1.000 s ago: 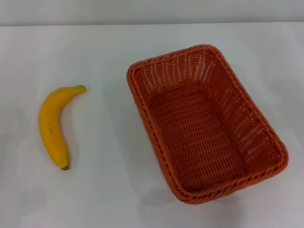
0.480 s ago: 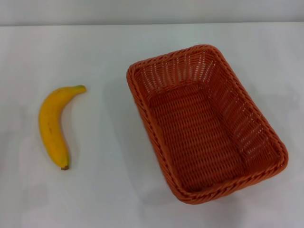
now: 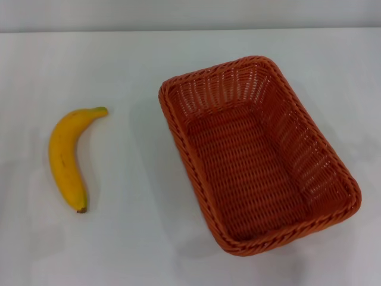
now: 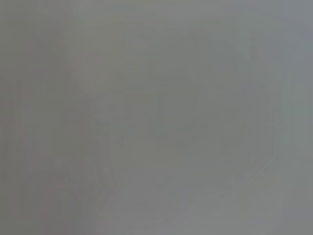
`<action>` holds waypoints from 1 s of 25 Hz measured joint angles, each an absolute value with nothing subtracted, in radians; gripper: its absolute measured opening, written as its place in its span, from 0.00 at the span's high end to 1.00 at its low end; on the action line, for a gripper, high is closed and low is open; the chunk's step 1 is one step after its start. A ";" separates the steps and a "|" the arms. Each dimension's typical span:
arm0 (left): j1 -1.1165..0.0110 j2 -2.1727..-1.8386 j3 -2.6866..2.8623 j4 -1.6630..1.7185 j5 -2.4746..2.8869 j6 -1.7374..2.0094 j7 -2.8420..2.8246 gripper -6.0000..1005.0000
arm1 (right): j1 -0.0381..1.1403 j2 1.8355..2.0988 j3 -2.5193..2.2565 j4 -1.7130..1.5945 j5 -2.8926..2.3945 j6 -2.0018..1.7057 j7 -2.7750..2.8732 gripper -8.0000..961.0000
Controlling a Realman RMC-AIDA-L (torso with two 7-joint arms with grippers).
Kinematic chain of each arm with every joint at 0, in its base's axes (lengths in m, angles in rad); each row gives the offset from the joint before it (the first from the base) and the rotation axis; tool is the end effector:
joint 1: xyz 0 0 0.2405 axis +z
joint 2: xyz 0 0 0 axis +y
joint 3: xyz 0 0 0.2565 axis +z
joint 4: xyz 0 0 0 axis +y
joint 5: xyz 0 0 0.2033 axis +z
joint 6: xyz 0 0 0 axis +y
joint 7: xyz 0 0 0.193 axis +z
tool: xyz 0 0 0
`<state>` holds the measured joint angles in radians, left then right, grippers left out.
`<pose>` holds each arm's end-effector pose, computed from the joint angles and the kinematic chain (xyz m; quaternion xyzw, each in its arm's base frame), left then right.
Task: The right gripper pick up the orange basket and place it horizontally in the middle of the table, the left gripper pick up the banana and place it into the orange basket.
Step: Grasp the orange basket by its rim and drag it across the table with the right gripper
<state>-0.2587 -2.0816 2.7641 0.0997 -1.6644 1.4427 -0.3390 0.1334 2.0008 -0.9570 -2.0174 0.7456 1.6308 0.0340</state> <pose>-0.3944 0.2895 0.0607 -0.4925 -0.3158 -0.3675 0.7229 0.2476 0.3022 0.1403 -0.6674 0.6170 0.0961 0.4058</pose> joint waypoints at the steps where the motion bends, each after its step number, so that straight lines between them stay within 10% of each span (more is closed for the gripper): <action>1: -0.259 -2.082 2.764 0.100 -1.664 1.442 -0.339 0.21 | 0.133 2.001 -0.951 -2.017 0.746 1.644 0.047 0.13; 25: -0.309 -2.082 2.764 0.073 -1.665 1.433 -0.339 0.21 | 0.023 2.004 -1.080 -2.017 0.854 1.851 0.434 0.13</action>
